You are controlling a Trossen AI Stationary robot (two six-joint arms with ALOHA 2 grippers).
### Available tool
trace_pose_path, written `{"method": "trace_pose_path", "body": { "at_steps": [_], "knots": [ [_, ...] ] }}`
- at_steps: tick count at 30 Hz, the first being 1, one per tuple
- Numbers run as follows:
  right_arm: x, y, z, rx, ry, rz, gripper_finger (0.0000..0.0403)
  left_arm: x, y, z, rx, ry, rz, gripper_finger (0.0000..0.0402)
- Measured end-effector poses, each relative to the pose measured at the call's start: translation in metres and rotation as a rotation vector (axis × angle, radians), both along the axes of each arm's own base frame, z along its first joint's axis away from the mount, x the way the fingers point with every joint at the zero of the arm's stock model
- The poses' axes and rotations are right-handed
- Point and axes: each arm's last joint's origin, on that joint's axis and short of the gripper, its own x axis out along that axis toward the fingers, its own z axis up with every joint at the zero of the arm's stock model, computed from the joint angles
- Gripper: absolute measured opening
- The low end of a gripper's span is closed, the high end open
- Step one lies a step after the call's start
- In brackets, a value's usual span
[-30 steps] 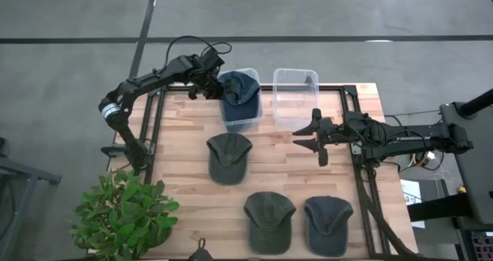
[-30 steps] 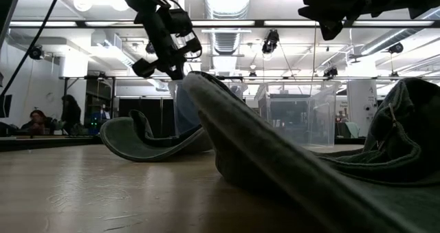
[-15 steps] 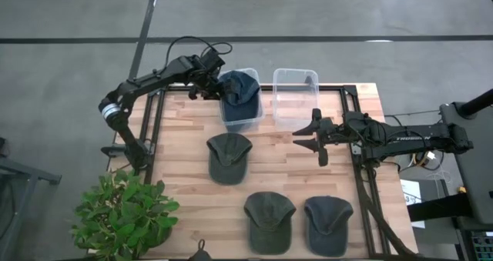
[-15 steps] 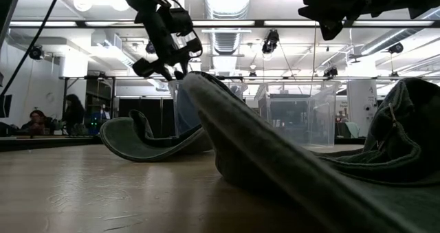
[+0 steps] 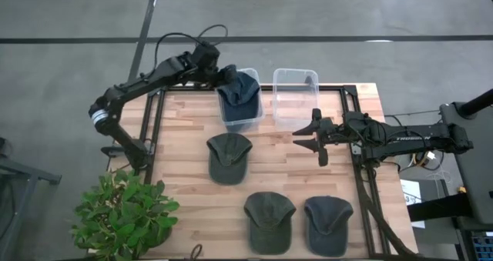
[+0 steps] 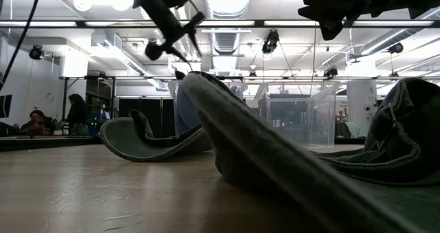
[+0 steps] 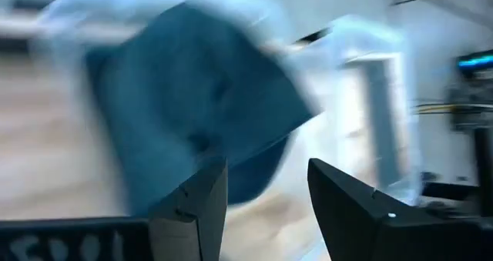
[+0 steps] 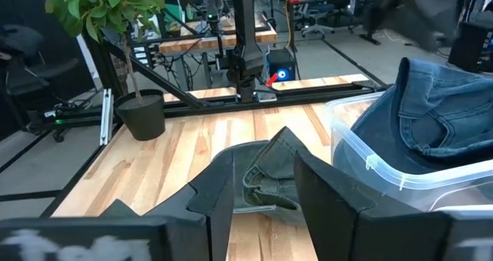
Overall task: Pick & Place hat
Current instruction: Put the left blue cap into the left transparent bin, then put the blue cap into the left transparent bin
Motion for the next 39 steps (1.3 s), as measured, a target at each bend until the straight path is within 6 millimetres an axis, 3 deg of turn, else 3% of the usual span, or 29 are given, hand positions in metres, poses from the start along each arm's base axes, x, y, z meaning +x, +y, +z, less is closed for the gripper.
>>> {"method": "trace_pose_path", "body": {
  "at_steps": [4,11,17,24,28,32,36,39],
  "knots": [
    [0.0,0.0,0.0,0.0,-0.001,0.0,0.0134,0.017,0.011,-0.006,0.063,-0.06,-0.025,0.0172],
    [0.0,0.0,0.0,0.002,-0.001,0.0,0.0125,0.043,0.03,-0.056,0.008,0.063,-0.056,0.0172],
    [0.0,0.0,0.0,0.02,0.0,-0.003,0.0121,0.054,0.04,-0.091,-0.057,0.163,-0.06,0.0172],
    [0.0,0.0,0.0,0.02,0.0,-0.004,0.0131,0.053,0.041,-0.097,-0.07,0.196,-0.071,0.0172],
    [0.0,0.0,0.0,0.02,0.0,-0.005,0.0135,0.047,0.036,-0.076,-0.048,0.156,-0.074,0.0172],
    [0.0,0.0,0.0,0.02,0.0,-0.005,0.0132,0.04,0.021,-0.019,0.068,0.028,-0.101,0.0172],
    [0.0,0.0,0.0,0.02,0.0,-0.005,0.0126,0.028,-0.012,0.031,0.189,-0.048,-0.19,0.0172],
    [0.0,0.0,0.0,0.02,-0.001,-0.005,0.0122,0.02,-0.049,0.056,0.251,-0.073,-0.282,0.0172]
  ]
}}
